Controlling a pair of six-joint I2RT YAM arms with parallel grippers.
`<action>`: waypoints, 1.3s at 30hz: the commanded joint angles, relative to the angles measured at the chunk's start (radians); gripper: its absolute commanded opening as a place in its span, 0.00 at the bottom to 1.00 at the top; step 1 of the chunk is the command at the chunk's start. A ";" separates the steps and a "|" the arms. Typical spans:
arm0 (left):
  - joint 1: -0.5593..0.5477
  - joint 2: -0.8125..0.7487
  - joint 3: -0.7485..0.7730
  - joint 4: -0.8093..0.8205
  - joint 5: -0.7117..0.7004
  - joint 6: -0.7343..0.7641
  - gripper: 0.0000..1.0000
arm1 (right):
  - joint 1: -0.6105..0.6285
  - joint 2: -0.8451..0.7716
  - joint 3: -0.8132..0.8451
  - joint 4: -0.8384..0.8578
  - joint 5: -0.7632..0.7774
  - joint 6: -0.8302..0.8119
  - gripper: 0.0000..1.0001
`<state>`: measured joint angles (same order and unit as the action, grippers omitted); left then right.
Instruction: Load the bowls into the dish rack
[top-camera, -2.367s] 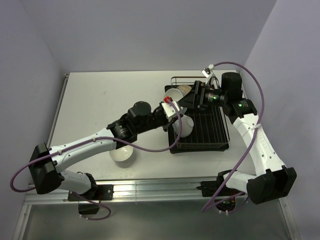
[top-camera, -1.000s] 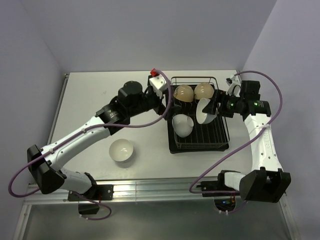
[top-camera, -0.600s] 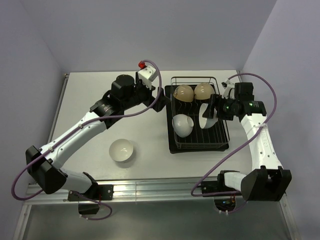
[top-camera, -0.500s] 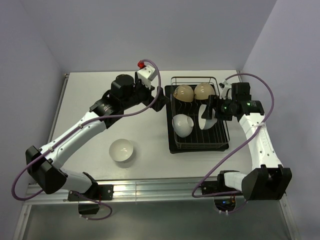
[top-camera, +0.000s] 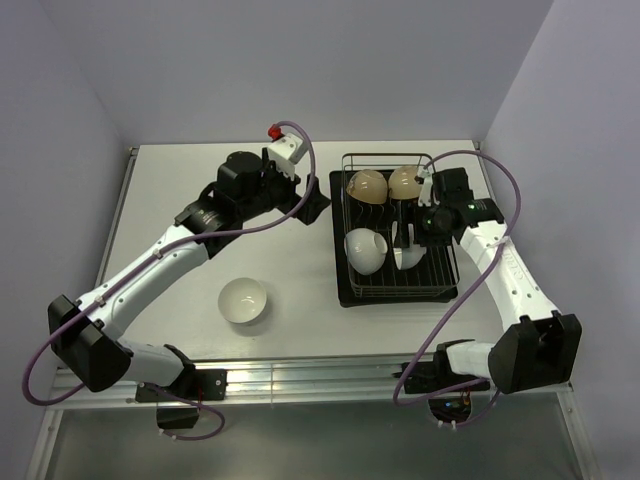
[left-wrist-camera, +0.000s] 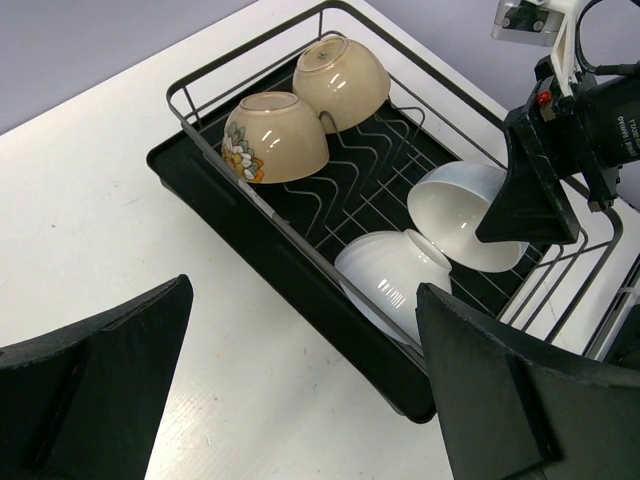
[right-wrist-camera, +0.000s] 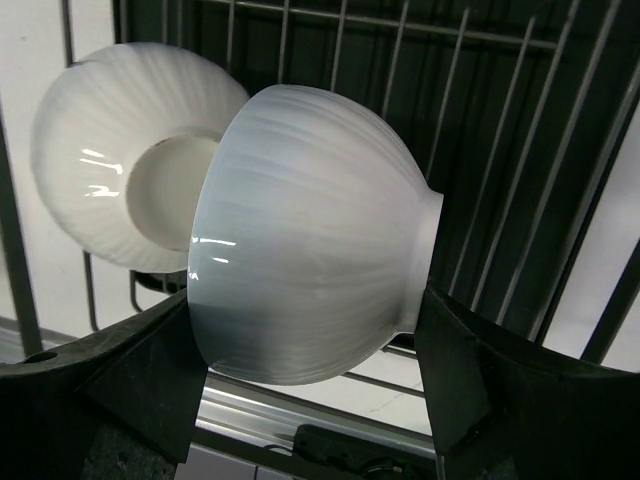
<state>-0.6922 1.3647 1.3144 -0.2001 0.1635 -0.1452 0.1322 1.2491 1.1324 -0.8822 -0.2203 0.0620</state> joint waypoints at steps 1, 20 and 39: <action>0.006 -0.044 0.005 0.018 0.007 -0.022 1.00 | 0.018 0.003 0.013 0.055 0.067 0.012 0.00; 0.014 -0.049 -0.003 0.011 0.019 -0.010 0.99 | 0.070 0.085 0.027 0.051 0.104 0.033 0.00; 0.022 -0.065 -0.024 0.005 0.034 0.001 1.00 | 0.106 0.122 0.072 0.015 0.055 0.056 0.73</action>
<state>-0.6765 1.3384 1.2957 -0.2085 0.1833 -0.1467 0.2134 1.3640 1.1614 -0.8764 -0.1143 0.1040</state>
